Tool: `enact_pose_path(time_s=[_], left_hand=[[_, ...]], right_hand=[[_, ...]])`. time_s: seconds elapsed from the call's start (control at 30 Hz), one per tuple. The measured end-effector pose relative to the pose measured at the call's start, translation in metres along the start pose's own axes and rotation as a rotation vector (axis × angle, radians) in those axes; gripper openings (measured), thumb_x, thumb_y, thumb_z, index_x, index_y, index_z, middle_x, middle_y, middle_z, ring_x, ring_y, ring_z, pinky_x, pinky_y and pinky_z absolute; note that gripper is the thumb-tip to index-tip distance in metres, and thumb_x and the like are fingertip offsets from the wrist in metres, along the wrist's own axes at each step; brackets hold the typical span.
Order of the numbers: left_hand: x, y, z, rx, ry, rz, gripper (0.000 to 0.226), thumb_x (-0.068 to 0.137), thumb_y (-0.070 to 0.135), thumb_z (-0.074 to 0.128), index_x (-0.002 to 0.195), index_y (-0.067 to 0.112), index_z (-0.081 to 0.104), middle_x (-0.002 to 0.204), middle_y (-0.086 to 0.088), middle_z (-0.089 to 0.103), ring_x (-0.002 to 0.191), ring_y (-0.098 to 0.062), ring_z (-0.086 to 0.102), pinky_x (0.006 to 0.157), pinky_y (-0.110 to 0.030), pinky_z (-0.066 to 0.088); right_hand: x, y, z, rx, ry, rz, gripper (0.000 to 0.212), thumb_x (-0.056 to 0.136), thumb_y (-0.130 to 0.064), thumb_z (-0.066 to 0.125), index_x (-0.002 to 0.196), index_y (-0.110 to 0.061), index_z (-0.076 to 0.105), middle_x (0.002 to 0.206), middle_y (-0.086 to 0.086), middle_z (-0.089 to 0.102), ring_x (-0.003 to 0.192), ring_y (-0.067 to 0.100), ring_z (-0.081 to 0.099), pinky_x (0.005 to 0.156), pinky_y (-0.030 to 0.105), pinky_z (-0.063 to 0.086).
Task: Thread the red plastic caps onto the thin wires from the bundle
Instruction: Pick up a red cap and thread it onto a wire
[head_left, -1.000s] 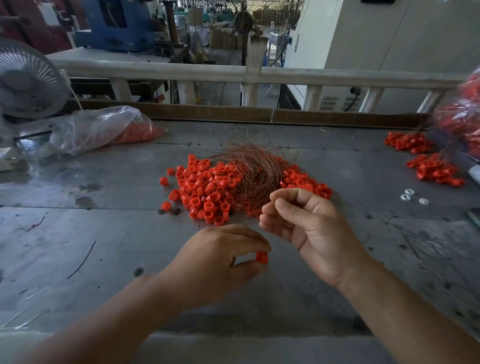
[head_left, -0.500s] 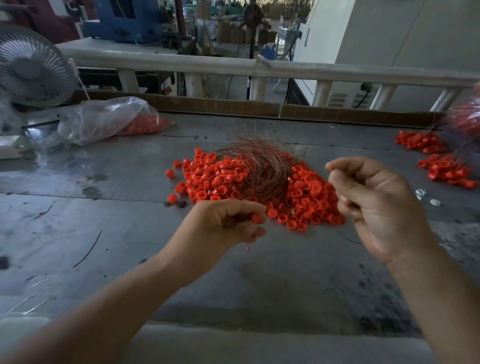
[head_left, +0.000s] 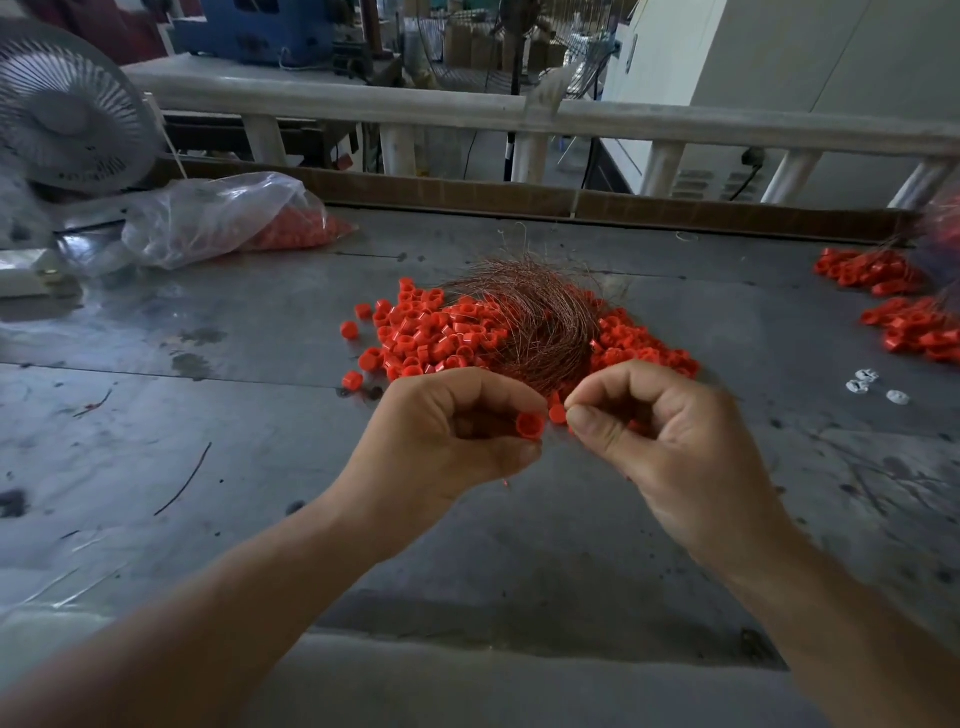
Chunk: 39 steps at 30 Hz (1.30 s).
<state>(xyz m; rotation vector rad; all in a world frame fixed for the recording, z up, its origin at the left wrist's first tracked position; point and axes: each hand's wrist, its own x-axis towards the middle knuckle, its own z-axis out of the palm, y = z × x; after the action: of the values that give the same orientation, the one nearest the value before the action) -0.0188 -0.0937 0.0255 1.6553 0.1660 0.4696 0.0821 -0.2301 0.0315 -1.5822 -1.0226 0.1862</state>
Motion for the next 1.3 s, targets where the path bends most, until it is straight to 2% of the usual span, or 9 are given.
enact_pose_path(time_s=[0.13,0.3,0.47,0.57,0.83,0.97,1.13,1.3], left_hand=[[0.0002,0.0001,-0.0008,0.009,-0.009,0.008,0.028,0.055,0.016,0.071,0.080,0.028,0.074,0.078,0.003,0.072,0.073,-0.009,0.068,0.066,-0.017,0.053],[-0.0013,0.0006,-0.0003,-0.059,-0.033,-0.013,0.034,0.057,0.013,0.068,0.084,0.033,0.074,0.076,0.003,0.072,0.074,-0.010,0.067,0.069,-0.017,0.054],[-0.0002,0.0015,0.0012,-0.073,-0.035,-0.006,0.031,0.057,0.012,0.068,0.086,0.022,0.073,0.073,0.001,0.071,0.068,-0.008,0.066,0.064,-0.017,0.053],[-0.0003,0.0009,0.0006,-0.094,-0.020,0.011,0.028,0.060,0.007,0.065,0.087,0.016,0.067,0.077,0.002,0.072,0.073,-0.009,0.069,0.064,-0.016,0.052],[-0.0011,0.0004,0.0003,-0.149,-0.053,0.044,0.030,0.062,0.003,0.064,0.084,0.021,0.073,0.077,-0.001,0.073,0.077,-0.010,0.069,0.069,-0.016,0.052],[-0.0007,-0.0005,-0.0006,-0.175,-0.062,0.032,0.034,0.063,0.004,0.064,0.090,0.022,0.074,0.079,-0.001,0.074,0.078,-0.010,0.069,0.069,-0.015,0.052],[0.0005,-0.0025,-0.0019,-0.189,-0.078,0.028,0.034,0.068,0.002,0.059,0.097,0.016,0.070,0.086,-0.001,0.074,0.082,-0.012,0.069,0.071,-0.017,0.052],[0.0002,-0.0026,-0.0021,-0.190,-0.081,0.025,0.031,0.070,0.005,0.060,0.097,0.017,0.070,0.086,0.001,0.074,0.081,-0.010,0.069,0.071,-0.017,0.052]], right_hand=[[-0.0017,-0.0017,0.0006,-0.040,-0.004,0.000,0.002,0.072,-0.030,0.062,0.071,-0.029,0.063,0.075,-0.015,0.065,0.067,0.005,0.058,0.062,0.012,0.046],[-0.0009,0.0002,0.0011,-0.082,-0.018,-0.018,0.017,0.079,-0.014,0.066,0.072,-0.029,0.062,0.075,-0.016,0.064,0.069,0.003,0.058,0.062,0.011,0.044],[-0.0018,-0.0001,0.0006,-0.098,-0.022,-0.018,0.007,0.075,-0.026,0.062,0.071,-0.031,0.062,0.074,-0.015,0.063,0.067,0.007,0.058,0.062,0.013,0.045],[-0.0020,-0.0009,0.0011,-0.130,-0.020,-0.033,0.007,0.075,-0.026,0.062,0.070,-0.033,0.061,0.075,-0.014,0.063,0.064,0.010,0.056,0.059,0.013,0.044],[-0.0011,-0.0013,0.0026,-0.151,0.006,-0.050,0.009,0.074,-0.024,0.062,0.069,-0.032,0.061,0.070,-0.014,0.060,0.058,0.010,0.053,0.054,0.014,0.041],[-0.0033,-0.0025,0.0011,-0.205,0.008,-0.079,0.013,0.075,-0.022,0.061,0.069,-0.034,0.059,0.064,-0.015,0.056,0.057,0.005,0.051,0.053,0.010,0.038],[-0.0018,-0.0039,-0.0003,-0.243,0.016,-0.078,0.012,0.075,-0.023,0.061,0.069,-0.033,0.059,0.065,-0.014,0.055,0.059,0.009,0.051,0.053,0.012,0.039],[-0.0031,-0.0043,-0.0012,-0.259,0.016,-0.069,0.011,0.074,-0.024,0.061,0.069,-0.034,0.058,0.064,-0.014,0.055,0.059,0.007,0.050,0.054,0.011,0.038]])
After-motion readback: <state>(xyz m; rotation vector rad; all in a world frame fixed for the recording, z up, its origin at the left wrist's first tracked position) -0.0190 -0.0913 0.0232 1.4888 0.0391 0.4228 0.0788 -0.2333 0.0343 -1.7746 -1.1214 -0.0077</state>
